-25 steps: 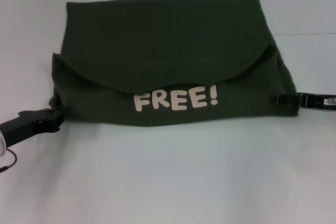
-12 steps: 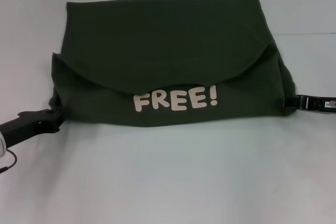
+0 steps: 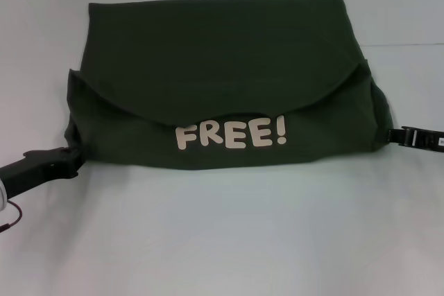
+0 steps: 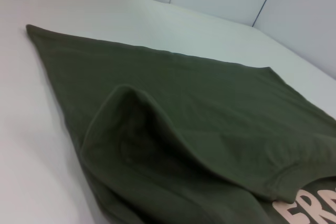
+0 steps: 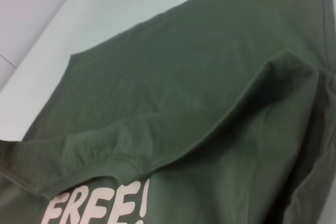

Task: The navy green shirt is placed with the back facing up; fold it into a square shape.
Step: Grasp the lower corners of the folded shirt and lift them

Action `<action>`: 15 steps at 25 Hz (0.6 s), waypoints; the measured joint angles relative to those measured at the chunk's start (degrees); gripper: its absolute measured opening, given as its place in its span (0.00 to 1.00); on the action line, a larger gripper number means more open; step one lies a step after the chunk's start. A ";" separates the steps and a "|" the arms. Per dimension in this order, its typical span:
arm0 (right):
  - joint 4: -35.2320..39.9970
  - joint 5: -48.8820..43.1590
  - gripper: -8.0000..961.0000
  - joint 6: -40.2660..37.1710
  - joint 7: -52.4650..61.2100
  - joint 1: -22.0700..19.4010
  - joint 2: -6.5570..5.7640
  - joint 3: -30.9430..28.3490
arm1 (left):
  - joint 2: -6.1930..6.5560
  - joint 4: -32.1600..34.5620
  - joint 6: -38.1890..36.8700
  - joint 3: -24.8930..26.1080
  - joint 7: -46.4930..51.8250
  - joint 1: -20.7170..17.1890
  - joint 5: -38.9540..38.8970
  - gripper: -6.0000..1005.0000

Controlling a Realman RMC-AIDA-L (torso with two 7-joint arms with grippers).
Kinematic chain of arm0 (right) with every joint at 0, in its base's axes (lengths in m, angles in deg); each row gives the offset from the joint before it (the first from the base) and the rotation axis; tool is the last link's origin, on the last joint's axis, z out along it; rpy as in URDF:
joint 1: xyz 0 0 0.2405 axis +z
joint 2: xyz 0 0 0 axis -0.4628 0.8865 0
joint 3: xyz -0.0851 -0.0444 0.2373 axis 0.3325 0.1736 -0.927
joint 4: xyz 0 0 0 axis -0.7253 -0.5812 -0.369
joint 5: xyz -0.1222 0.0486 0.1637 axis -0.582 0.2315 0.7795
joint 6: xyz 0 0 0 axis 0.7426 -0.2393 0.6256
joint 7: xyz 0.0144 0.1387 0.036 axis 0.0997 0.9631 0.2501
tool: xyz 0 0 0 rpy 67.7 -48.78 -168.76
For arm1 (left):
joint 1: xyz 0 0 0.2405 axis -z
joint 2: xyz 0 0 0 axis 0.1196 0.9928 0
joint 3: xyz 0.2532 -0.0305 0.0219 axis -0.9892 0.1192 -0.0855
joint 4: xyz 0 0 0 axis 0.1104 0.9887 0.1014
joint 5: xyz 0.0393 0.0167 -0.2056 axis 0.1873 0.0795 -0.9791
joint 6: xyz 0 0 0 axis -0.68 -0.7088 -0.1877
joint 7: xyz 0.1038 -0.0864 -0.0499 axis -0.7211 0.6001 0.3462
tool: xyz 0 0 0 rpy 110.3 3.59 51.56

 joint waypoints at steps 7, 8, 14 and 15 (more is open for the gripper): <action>0.01 2.98 0.04 -5.69 -4.66 -3.53 -0.34 -3.14 | 0.52 0.76 -8.60 1.41 3.03 -1.58 -0.04 0.03; 0.11 3.07 0.04 -7.18 -5.54 -4.21 -0.36 -4.09 | 0.52 0.76 -8.60 1.41 3.03 -1.58 -0.04 0.03; 3.56 3.18 0.04 -16.41 -10.40 -9.83 0.87 -9.31 | 2.39 2.54 -25.53 5.70 7.75 -6.91 0.33 0.03; 4.03 3.19 0.04 -17.26 -10.86 -10.75 1.04 -9.90 | 2.52 2.55 -26.39 5.96 7.91 -7.36 0.36 0.03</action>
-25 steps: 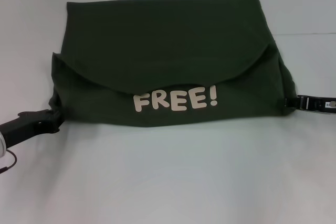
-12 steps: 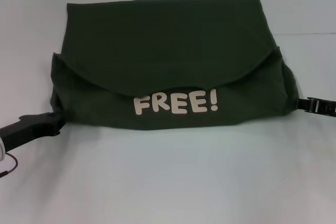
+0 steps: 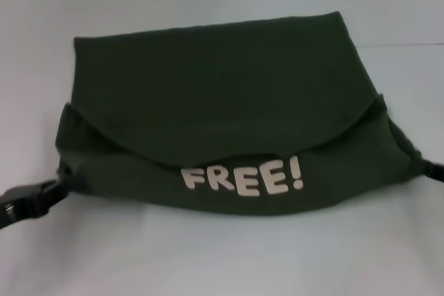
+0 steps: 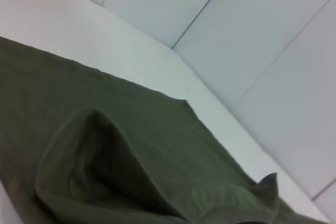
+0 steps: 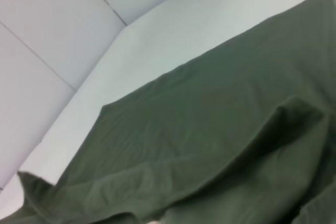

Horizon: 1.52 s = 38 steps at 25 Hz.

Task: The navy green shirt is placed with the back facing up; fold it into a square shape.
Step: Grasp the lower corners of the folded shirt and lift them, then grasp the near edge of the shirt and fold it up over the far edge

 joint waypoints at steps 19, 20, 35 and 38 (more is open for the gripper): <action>1.11 -0.55 0.04 -15.35 -10.20 -14.56 0.03 -7.14 | 2.38 0.54 -20.07 3.80 1.05 -8.18 4.64 0.03; 1.13 -0.56 0.04 -15.73 -10.55 -15.15 0.01 -7.16 | 2.40 0.61 -20.85 3.90 0.93 -8.32 5.13 0.03; 0.62 -3.99 0.04 -21.81 -14.95 -17.88 0.12 -15.70 | 3.82 0.51 -24.42 7.58 1.20 -7.99 7.13 0.03; 0.66 -3.98 0.04 -21.54 -13.80 -14.78 -0.31 -16.01 | 4.58 0.38 -22.92 7.65 2.13 -4.95 7.14 0.03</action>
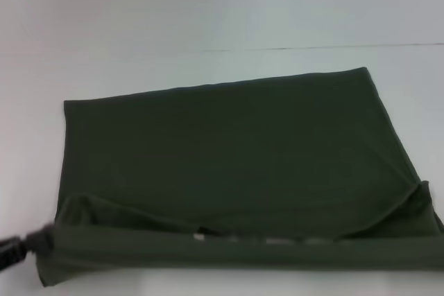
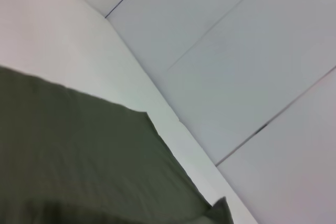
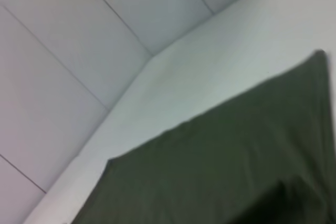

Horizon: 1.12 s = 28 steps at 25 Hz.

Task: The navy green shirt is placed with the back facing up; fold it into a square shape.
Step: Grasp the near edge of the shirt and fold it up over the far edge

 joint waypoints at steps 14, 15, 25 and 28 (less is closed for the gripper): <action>-4.21 0.21 0.04 15.74 3.72 18.36 -3.03 -0.97 | 1.69 -1.06 19.99 -1.99 5.58 14.25 0.07 0.03; -5.00 0.21 0.04 17.83 3.76 19.66 -3.16 -0.95 | 1.69 -1.24 21.57 -2.28 5.72 14.87 0.07 0.03; -9.87 0.25 0.03 35.82 3.71 30.43 -2.88 1.62 | 1.57 -3.99 37.20 -4.84 5.88 21.45 0.07 0.03; -11.32 0.25 0.03 40.23 3.46 33.37 -2.73 2.84 | 1.38 -4.07 41.41 -5.67 5.90 22.72 0.07 0.03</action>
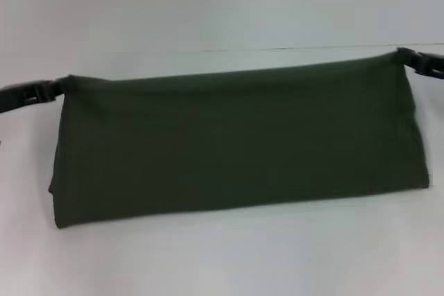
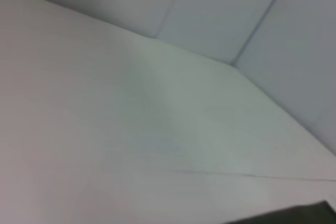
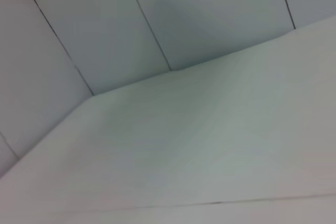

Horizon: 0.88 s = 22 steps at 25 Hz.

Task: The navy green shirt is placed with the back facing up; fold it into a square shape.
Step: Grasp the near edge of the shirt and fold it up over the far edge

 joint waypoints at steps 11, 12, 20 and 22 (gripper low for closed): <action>-1.76 0.03 0.03 11.91 -0.42 5.82 1.71 3.46 | -1.56 -0.36 10.52 -3.20 -0.18 3.24 -0.01 0.03; -1.79 0.07 0.03 12.30 -0.59 5.87 1.86 3.55 | -1.72 -0.49 10.94 -3.36 -0.29 3.31 -0.01 0.03; -2.43 1.94 0.06 14.13 -3.14 5.79 2.62 3.64 | -2.38 -0.70 13.56 -5.39 -0.40 3.49 -0.01 0.03; -2.64 2.22 0.07 14.61 -3.52 5.86 2.67 3.68 | -2.55 -0.75 14.06 -5.58 -0.32 3.57 -0.01 0.03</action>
